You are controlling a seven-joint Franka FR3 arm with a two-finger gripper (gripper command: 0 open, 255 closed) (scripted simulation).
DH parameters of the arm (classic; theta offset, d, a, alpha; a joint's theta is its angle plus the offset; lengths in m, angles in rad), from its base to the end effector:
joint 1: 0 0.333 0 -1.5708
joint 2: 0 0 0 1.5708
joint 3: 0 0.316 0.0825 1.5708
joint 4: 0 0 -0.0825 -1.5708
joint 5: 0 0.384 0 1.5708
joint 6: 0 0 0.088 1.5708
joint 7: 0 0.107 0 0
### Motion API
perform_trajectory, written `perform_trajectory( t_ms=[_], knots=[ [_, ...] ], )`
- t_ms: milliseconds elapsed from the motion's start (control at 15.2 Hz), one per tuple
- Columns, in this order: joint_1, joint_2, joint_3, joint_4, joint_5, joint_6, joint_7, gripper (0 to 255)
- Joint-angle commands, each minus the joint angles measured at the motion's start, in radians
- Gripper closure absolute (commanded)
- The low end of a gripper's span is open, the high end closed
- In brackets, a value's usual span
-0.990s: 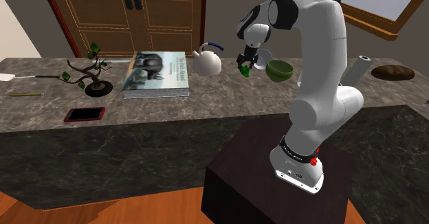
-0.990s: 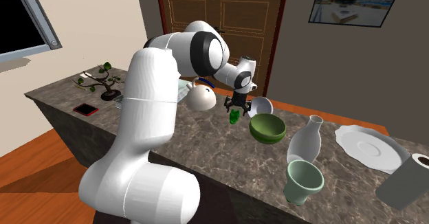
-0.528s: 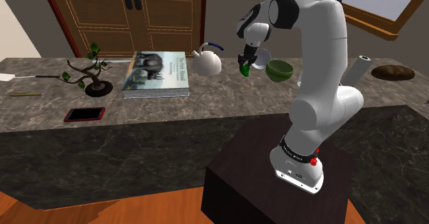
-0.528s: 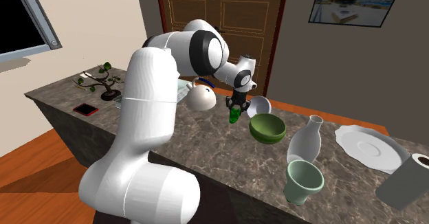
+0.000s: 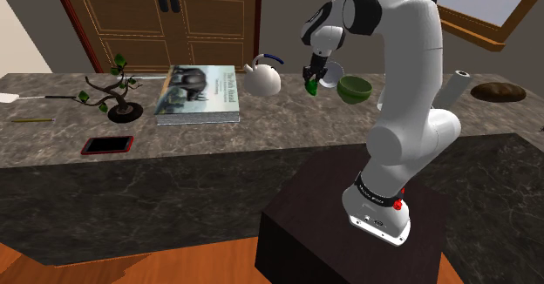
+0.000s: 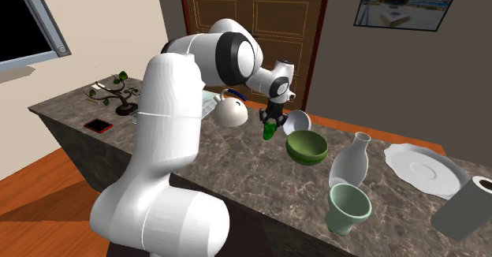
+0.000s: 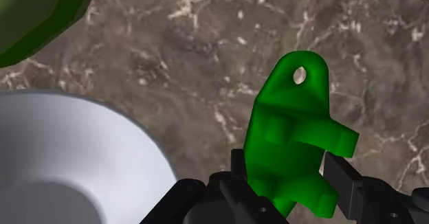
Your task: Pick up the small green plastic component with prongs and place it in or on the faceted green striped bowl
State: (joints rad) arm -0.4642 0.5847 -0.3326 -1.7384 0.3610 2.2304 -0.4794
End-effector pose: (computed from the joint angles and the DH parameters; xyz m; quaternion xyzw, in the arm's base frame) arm 0.4836 -0.4510 0.2519 -0.9675 0.2473 -0.0095 0.0527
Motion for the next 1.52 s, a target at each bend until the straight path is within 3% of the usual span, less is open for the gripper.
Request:
perform_trajectory(
  t_ms=[0,1452],
  knots=[
    [0.002,-0.016,-0.005,0.004,-0.008,-0.020,0.005,255],
    [0.023,-0.160,-0.046,0.093,-0.084,-0.242,0.069,255]
  ],
)
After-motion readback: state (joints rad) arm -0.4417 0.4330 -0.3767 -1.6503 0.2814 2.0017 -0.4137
